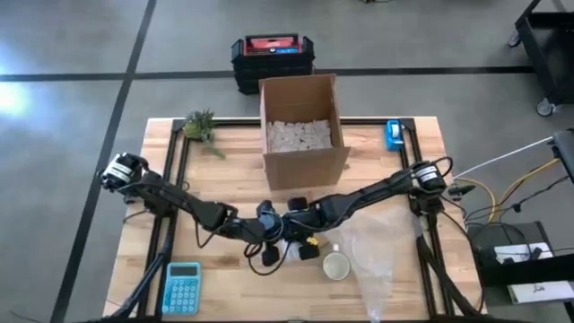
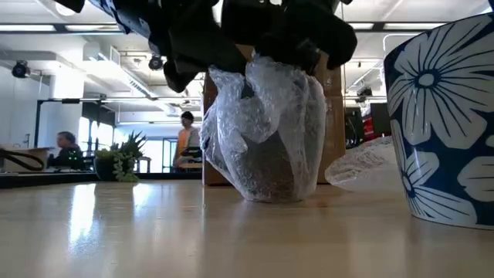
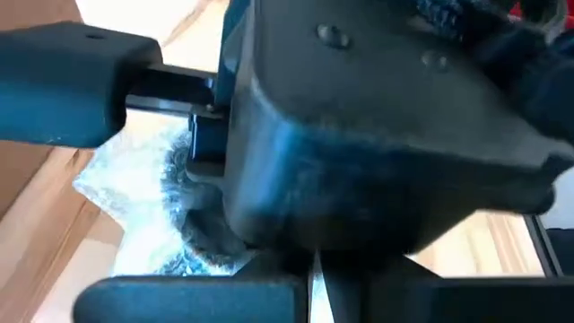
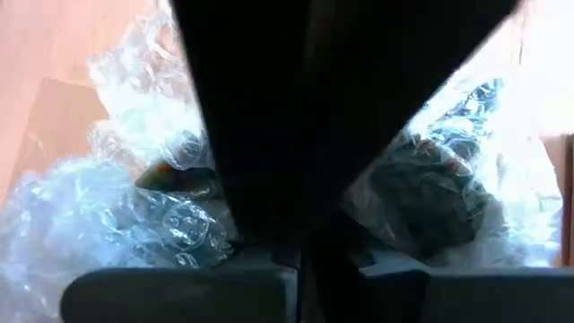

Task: Wrap mug
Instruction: Wrap the green mug with the bubble wrap

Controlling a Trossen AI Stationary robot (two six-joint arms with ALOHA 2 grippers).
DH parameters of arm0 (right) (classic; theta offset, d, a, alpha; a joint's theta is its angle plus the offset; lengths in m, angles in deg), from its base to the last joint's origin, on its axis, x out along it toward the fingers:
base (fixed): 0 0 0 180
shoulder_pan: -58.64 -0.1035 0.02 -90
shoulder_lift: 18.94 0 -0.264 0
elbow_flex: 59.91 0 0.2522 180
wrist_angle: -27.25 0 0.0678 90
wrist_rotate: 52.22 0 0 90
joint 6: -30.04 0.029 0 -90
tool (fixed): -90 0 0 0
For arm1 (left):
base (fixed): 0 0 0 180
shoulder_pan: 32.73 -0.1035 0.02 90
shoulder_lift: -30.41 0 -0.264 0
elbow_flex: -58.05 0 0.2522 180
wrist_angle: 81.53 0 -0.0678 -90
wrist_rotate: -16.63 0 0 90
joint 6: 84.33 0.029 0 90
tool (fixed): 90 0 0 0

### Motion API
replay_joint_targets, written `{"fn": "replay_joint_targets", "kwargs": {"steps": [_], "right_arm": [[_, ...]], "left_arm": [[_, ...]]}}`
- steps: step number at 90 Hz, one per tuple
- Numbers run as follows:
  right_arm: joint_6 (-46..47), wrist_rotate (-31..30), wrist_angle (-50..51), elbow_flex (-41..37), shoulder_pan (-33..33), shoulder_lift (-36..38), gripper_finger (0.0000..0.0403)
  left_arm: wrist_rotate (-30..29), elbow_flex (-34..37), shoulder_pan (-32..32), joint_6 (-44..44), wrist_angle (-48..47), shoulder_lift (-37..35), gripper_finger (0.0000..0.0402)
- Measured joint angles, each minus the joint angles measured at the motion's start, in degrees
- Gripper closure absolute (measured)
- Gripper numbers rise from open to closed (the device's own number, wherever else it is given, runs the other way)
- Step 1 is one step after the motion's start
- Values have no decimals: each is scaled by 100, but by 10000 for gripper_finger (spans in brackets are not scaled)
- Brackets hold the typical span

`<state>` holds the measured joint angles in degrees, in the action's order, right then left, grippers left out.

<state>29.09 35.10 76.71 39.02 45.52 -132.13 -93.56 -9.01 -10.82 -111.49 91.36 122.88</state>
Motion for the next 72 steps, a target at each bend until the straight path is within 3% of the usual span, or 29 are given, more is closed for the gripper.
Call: {"fn": "replay_joint_targets", "kwargs": {"steps": [24,53,72], "right_arm": [[-9,118,92,99,0,107,401],[-108,100,1250,745,-19,479,401],[-127,-188,1348,679,-11,593,401]], "left_arm": [[-79,-15,-13,-9,68,251,400],[-42,-9,-26,-7,61,253,400],[-33,-4,-28,-10,79,260,400]]}}
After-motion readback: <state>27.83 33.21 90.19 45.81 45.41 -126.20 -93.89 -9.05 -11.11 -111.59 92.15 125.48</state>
